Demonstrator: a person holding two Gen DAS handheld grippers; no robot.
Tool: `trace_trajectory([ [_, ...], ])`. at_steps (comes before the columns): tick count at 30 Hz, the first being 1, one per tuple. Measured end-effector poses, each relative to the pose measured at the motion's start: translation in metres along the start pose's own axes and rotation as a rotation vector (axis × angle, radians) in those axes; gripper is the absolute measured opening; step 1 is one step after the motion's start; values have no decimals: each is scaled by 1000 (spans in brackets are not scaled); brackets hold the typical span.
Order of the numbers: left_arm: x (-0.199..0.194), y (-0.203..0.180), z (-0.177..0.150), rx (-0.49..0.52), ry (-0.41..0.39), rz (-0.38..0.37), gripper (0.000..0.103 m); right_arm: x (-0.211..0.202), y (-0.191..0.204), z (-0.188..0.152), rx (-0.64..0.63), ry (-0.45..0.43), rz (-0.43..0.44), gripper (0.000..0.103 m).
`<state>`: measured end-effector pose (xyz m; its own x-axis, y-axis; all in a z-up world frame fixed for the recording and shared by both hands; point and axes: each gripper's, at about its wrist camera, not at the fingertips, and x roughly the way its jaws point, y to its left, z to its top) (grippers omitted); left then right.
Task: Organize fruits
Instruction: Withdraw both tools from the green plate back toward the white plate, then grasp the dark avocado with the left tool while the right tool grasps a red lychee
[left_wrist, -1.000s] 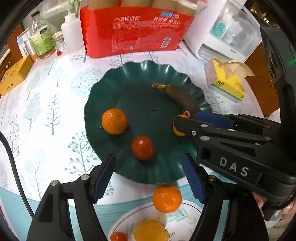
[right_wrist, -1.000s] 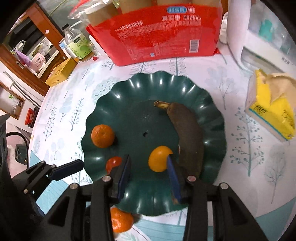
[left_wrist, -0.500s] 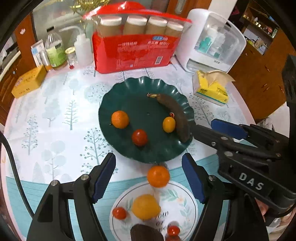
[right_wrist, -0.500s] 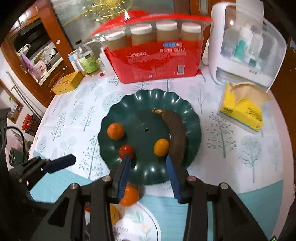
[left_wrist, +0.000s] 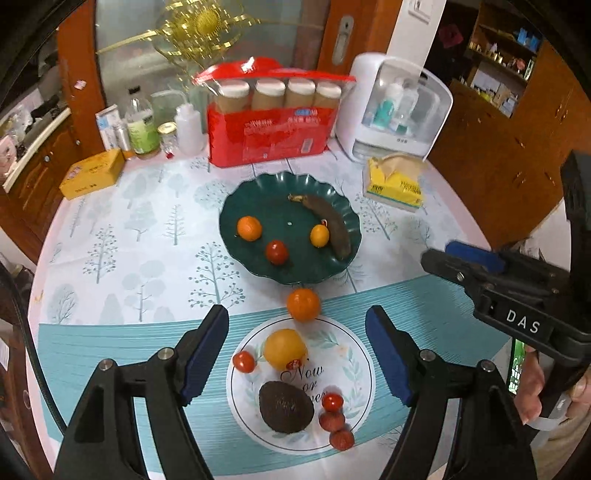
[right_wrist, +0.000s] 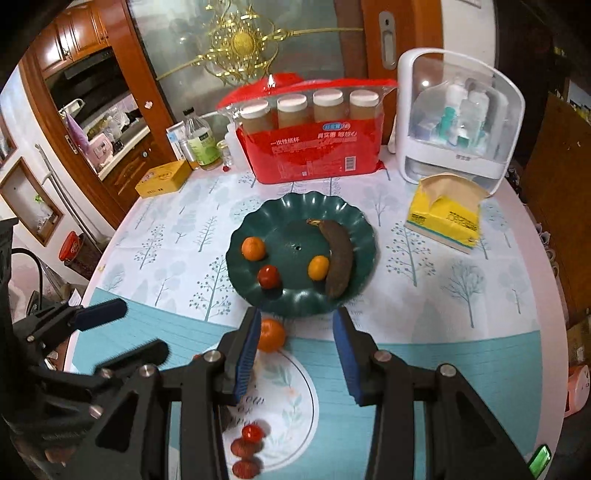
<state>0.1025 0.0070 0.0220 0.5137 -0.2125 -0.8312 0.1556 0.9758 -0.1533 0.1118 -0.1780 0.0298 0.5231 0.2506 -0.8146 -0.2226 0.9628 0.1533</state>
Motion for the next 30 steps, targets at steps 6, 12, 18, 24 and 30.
trace_trajectory([
  [6, -29, -2, -28, 8, -80, 57, 81, -25, -6, -34, 9, -21, 15, 41],
  [12, -24, -5, -68, 41, -88, 112, 82, -27, -11, -75, -4, -12, 50, 41],
  [18, 15, 0, -105, 46, 25, 99, 82, 0, 5, -127, -93, 62, 96, 41],
  [24, 51, 7, -132, 1, 125, 74, 82, 30, 26, -167, -175, 144, 158, 41],
  [30, 78, 3, -141, 4, 171, 66, 82, 56, 50, -193, -265, 204, 200, 41],
])
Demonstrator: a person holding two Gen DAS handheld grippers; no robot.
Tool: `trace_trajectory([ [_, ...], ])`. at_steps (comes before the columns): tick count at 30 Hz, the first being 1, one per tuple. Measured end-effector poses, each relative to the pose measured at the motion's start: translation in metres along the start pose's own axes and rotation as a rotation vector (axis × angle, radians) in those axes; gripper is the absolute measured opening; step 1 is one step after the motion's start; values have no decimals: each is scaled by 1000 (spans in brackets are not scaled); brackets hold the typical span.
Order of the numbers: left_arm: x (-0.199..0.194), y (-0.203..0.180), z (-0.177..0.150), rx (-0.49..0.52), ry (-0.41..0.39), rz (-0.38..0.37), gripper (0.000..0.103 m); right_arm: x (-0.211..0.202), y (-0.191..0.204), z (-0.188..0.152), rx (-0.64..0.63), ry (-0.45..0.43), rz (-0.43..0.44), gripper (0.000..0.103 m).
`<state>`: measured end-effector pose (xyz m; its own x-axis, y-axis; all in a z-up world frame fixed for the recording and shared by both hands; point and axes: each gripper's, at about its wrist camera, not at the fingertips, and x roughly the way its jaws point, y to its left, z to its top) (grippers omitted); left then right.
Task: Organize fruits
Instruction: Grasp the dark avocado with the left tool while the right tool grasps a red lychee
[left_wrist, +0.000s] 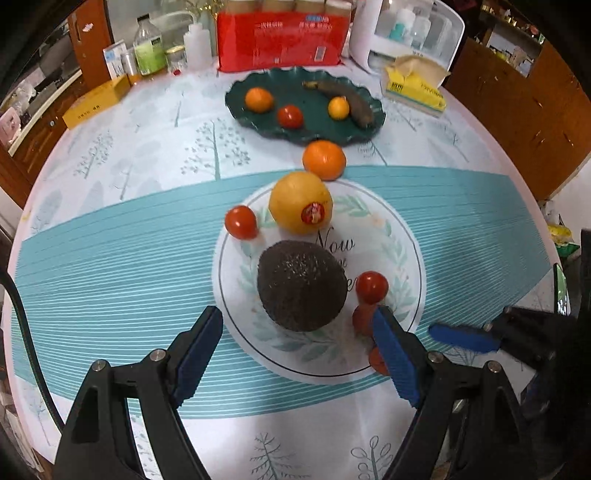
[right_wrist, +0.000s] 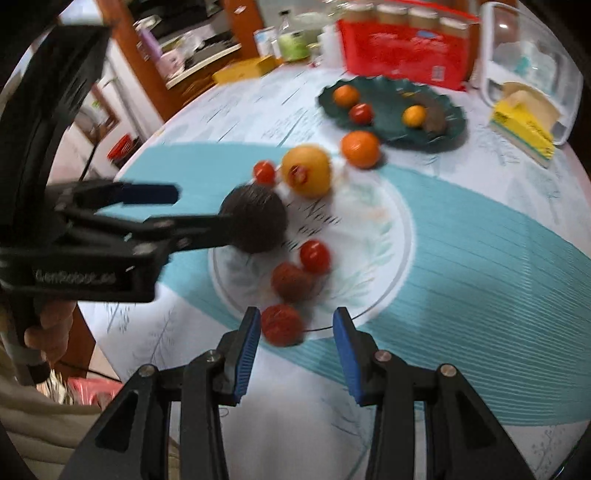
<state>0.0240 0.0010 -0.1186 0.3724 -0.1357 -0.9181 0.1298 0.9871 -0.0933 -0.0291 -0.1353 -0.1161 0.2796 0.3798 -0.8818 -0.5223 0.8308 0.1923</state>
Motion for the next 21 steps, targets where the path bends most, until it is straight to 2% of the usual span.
trace_trajectory([
  [7, 21, -4, 7, -13, 15, -5, 82, 28, 11, -7, -36, 33, -16, 41],
  [11, 29, -6, 11, -15, 15, 1, 82, 33, 12, -9, -42, 32, -24, 32],
  [17, 40, -8, 16, -21, 19, 5, 81, 32, 9, -10, -42, 27, -14, 31],
  [21, 48, -8, 18, -27, 34, 7, 72, 32, 7, -10, -37, 30, -4, 31],
])
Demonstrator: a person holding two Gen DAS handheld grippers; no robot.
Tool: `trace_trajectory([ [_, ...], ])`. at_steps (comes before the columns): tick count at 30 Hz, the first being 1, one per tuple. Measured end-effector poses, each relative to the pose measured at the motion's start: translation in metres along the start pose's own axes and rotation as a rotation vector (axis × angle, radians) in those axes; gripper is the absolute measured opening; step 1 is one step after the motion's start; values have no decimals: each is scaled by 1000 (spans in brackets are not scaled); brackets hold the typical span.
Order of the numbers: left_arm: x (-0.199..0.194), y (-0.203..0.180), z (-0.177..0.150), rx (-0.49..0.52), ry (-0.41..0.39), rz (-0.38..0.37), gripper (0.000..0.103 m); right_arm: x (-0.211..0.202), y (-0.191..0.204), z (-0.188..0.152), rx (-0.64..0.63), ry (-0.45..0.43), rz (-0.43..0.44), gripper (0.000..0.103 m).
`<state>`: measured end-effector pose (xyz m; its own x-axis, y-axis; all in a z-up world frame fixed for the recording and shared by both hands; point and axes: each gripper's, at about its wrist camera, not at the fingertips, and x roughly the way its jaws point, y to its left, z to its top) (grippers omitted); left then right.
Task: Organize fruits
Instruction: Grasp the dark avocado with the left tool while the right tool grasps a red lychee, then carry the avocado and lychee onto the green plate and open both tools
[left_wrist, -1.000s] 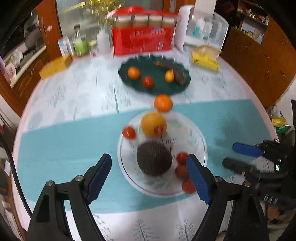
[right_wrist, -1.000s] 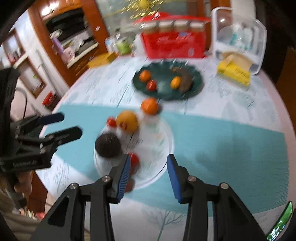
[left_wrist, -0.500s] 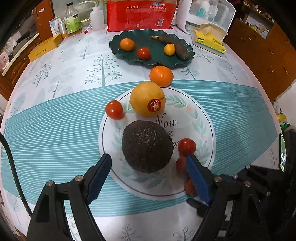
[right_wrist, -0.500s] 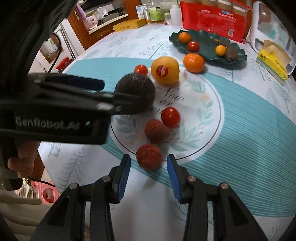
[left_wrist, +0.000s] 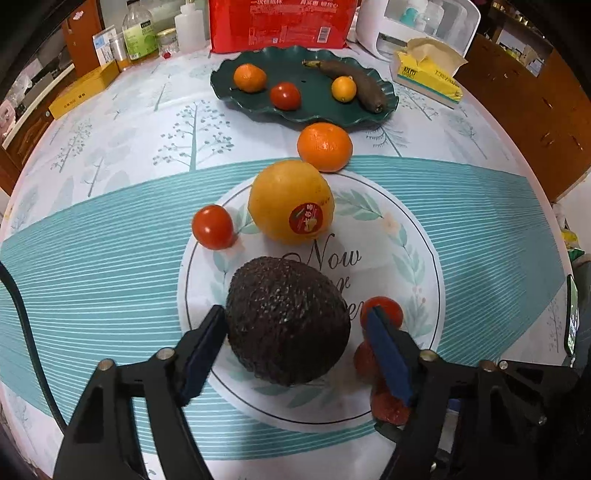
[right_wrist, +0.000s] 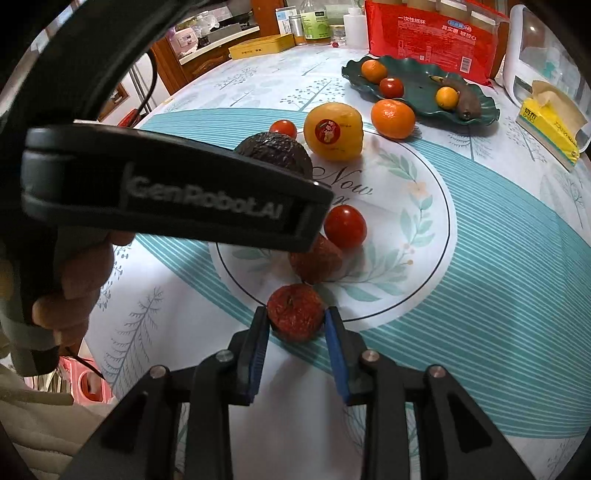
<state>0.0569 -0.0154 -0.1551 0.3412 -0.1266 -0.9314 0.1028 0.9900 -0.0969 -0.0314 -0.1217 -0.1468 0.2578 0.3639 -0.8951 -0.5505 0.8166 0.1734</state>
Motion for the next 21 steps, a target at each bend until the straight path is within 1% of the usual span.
trace_trajectory([
  [2, 4, 1, 0, -9, 9, -1, 70, 0, -2, 0, 4, 2, 7, 31],
  [4, 9, 4, 0, -22, 20, -5, 64, 0, -3, 0, 7, 4, 10, 30],
  [6, 14, 8, 0, -43, 43, -17, 61, 0, -4, 1, 9, 5, 13, 30],
  [7, 14, 9, 0, -44, 31, -16, 61, 0, -4, 1, 10, 6, 12, 30],
  [11, 15, 8, -1, -48, 31, -15, 60, -2, -7, 1, 17, 3, 16, 30],
  [15, 12, 13, -5, -71, 47, -29, 60, -11, -13, 4, 30, -17, 33, 29],
  [18, 3, 19, -11, -86, 64, -32, 60, -22, -16, 6, 33, -37, 29, 29],
  [21, -15, 20, -12, -81, 53, -41, 60, -34, -20, 12, 40, -58, 22, 29],
])
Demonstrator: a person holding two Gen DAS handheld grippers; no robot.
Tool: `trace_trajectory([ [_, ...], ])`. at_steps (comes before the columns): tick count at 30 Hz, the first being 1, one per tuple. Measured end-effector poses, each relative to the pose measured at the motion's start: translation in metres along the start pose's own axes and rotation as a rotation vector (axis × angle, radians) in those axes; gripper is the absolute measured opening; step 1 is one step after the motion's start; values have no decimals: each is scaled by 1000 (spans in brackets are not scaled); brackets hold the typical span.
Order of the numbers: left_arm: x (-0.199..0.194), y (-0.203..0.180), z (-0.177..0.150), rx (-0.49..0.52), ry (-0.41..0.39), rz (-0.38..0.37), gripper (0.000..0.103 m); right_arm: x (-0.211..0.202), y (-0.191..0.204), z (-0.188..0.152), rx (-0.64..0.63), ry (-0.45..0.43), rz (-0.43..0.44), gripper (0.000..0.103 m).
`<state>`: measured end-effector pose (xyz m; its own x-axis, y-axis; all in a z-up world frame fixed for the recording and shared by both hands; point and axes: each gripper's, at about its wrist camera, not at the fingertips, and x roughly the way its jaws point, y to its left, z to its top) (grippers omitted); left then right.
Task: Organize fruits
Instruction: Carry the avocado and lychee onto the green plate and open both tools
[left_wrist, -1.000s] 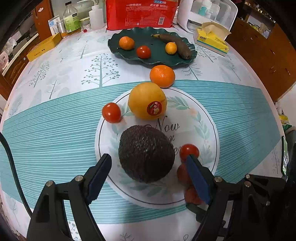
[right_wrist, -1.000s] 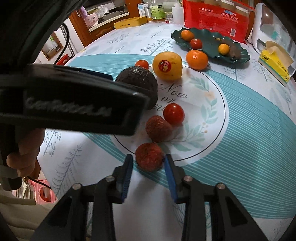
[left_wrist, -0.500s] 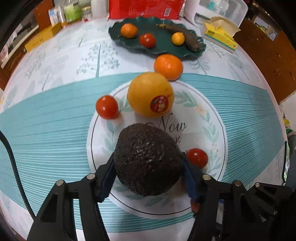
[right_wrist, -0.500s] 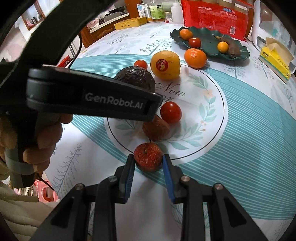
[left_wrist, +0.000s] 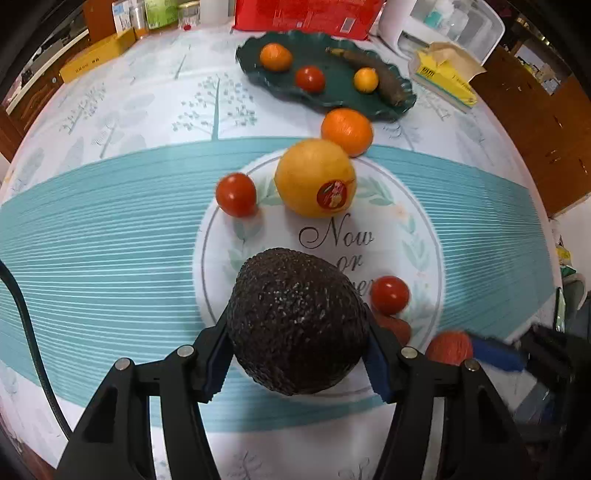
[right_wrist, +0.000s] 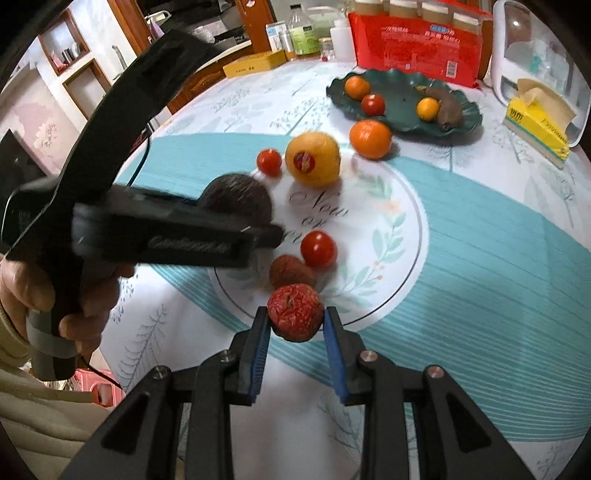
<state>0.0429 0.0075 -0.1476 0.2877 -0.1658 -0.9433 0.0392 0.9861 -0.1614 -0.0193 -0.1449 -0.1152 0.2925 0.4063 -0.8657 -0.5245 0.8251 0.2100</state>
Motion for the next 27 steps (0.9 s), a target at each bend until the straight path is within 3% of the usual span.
trace_trajectory([
  [4, -29, -2, 13, 21, -31, -8, 60, -18, -8, 14, 17, -34, -4, 29],
  [8, -69, -9, 47, 70, -84, -6, 60, -41, -20, 46, 24, -74, -25, 29],
  [18, -167, -33, 188, 243, -243, 69, 60, -133, -72, 200, 45, -283, -141, 29],
  [23, -147, -43, 251, 295, -240, 92, 60, -129, -98, 260, 82, -304, -179, 29],
  [27, -97, -37, 285, 277, -186, 83, 60, -83, -119, 285, 117, -248, -179, 29],
])
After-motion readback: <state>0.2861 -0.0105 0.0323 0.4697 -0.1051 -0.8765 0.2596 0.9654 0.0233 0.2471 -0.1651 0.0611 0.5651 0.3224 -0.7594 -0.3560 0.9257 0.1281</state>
